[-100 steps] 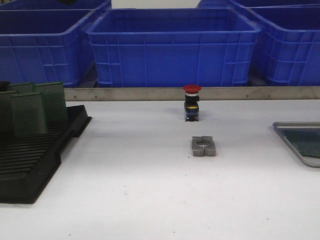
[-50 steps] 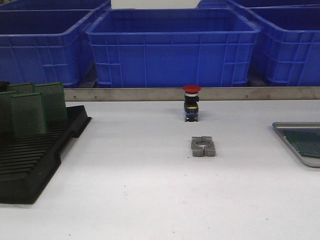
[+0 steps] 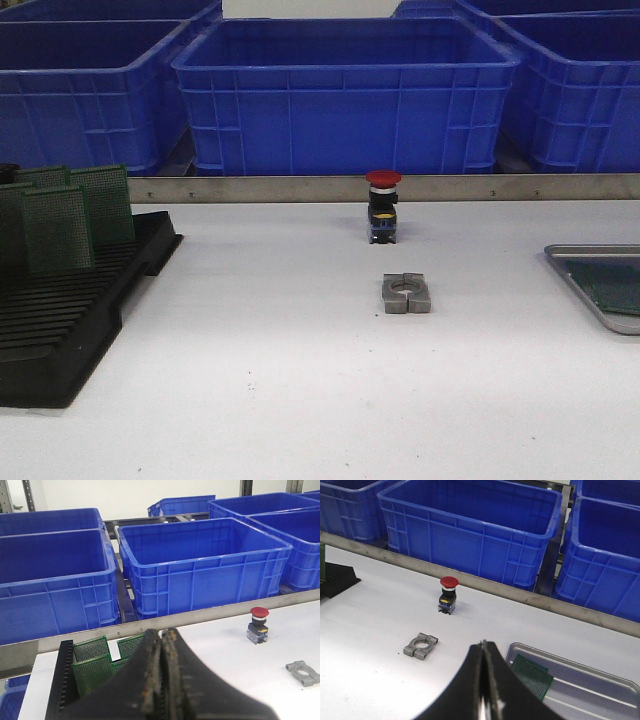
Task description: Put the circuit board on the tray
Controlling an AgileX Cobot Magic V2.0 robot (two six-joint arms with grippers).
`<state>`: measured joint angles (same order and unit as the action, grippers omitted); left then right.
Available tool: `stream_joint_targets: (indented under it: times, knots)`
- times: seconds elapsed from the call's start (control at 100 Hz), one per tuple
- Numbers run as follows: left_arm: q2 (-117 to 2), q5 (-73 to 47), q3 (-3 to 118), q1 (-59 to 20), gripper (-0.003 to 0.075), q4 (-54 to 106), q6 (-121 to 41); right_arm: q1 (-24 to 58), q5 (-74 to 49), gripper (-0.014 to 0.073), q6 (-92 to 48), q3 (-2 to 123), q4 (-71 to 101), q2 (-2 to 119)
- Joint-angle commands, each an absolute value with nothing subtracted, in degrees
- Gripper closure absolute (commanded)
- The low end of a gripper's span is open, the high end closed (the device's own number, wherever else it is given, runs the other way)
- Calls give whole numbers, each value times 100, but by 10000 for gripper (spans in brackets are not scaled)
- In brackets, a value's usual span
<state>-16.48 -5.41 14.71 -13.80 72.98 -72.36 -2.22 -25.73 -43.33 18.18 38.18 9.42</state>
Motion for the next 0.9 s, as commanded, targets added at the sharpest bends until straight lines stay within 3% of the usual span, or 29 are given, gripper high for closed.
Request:
stream_joint_targets:
  times: [0.0, 0.72, 0.81, 0.89]
  knots:
    - [-1656, -391, 1586, -1370, 741, 7395, -7170, -223, -2268, 653, -4399, 1958, 3929, 987]
    - [-1666, -227, 1586, -1370, 741, 7371, -7170, -223, -2274, 653, -4399, 1958, 3929, 988]
    - [-1590, 70, 1586, -1299, 741, 7003, -7104, -223, -2274, 653, -4399, 1958, 3929, 988]
    - [-1509, 179, 1576, -1151, 741, 5985, -6084, -223, -2274, 653, -4399, 1958, 3929, 988]
